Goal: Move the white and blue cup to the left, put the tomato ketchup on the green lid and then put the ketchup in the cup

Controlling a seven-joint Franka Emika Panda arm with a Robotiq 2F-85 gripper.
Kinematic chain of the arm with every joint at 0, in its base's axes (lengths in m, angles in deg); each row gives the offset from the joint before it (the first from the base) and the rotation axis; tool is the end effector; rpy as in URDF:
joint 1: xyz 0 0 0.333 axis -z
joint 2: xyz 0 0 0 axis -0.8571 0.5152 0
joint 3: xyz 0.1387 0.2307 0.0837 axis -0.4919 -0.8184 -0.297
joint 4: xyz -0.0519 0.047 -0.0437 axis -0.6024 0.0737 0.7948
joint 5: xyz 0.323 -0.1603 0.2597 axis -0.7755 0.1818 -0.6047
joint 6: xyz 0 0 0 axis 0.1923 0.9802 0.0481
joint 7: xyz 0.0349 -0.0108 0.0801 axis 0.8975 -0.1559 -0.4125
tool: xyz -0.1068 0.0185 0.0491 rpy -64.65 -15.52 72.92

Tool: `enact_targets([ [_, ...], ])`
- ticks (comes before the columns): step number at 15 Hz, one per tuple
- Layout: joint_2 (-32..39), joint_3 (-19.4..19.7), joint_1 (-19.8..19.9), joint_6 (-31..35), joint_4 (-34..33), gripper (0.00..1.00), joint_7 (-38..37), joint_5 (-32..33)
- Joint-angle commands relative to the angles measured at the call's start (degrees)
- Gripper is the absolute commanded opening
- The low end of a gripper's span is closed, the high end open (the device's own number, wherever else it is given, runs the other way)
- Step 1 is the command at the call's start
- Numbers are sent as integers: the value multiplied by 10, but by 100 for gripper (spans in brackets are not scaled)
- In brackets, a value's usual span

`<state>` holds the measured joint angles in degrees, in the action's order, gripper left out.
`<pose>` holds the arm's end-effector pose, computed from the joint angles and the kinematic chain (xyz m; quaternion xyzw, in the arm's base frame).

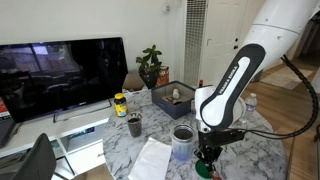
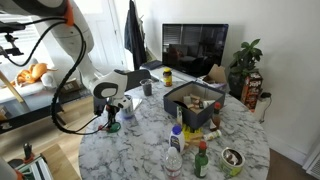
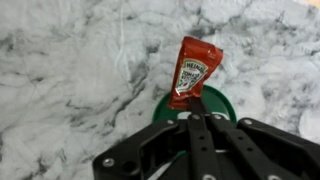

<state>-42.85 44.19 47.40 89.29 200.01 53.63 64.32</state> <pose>0.4252 0.2014 0.0074 -0.9635 0.1979 0.1611 0.0805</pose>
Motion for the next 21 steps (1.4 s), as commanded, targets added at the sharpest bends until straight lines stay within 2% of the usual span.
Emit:
enact_targets([
  [1, 42, -6, 5, 58, -17, 0, 14, -18],
  [3, 55, -1, 4, 76, -23, 0, 7, -10],
  [14, 36, 40, 4, 49, -10, 0, -10, 13],
  [21, 29, 68, 23, 45, -3, 0, -11, 13],
])
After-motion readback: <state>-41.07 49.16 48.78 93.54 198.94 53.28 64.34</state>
